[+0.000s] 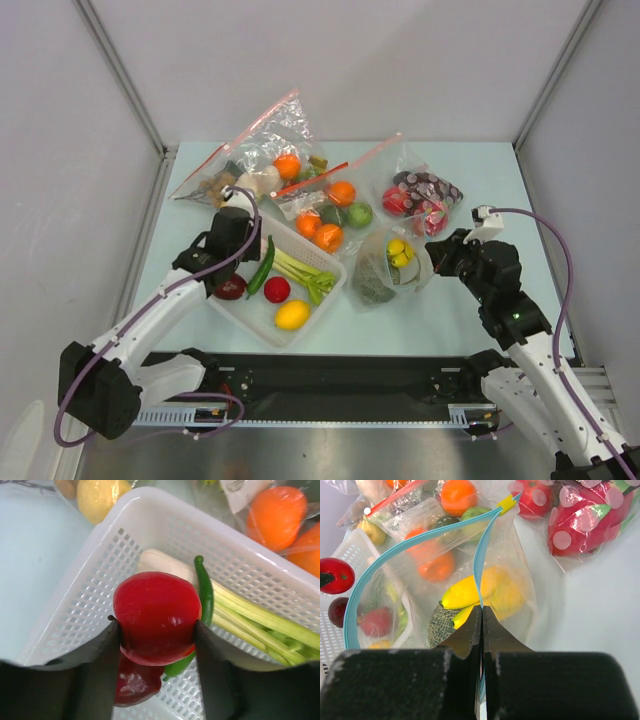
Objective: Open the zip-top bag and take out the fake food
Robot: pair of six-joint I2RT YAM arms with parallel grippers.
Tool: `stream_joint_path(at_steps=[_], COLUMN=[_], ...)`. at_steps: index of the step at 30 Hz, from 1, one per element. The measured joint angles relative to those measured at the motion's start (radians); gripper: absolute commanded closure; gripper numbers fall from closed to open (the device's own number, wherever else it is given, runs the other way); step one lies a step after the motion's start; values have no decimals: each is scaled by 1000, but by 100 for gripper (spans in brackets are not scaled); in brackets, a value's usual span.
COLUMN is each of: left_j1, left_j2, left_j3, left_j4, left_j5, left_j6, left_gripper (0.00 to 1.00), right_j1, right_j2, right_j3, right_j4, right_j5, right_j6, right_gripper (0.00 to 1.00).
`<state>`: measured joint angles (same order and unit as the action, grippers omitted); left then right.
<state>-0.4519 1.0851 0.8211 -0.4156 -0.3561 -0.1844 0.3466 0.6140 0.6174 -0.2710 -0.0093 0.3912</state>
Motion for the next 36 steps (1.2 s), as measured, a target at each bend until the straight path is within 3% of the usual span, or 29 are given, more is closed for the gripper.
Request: stream_joint_path(at_steps=[5,15,20,23,31,36], left_j1=[11,10,-32,-132,-557,-629], left_j2=[33,46,47,72,270,394], left_j3=[0,14,123,249,657,845], left_j4=[-3,-12,-21,-20,22,25], left_j5=[-37,-55,-61,-92,-97,51], left_j6=[-16,-15,15,44,148,159], left_gripper=[7,14,15,15,13,13], right_j1=[-3,-10,-10,-10,-5,9], right_j2=[-3,-3,-3,-3,-3,-7], right_j3=[0,0,0,0,11,17], right_j4=[0,-1,-1,0,0,3], right_j5=[0,-5,-8,-18,-57,-64], right_j6=[-3,-5,-6,-5,0,1], right_gripper=[100,100,100,100,100,100])
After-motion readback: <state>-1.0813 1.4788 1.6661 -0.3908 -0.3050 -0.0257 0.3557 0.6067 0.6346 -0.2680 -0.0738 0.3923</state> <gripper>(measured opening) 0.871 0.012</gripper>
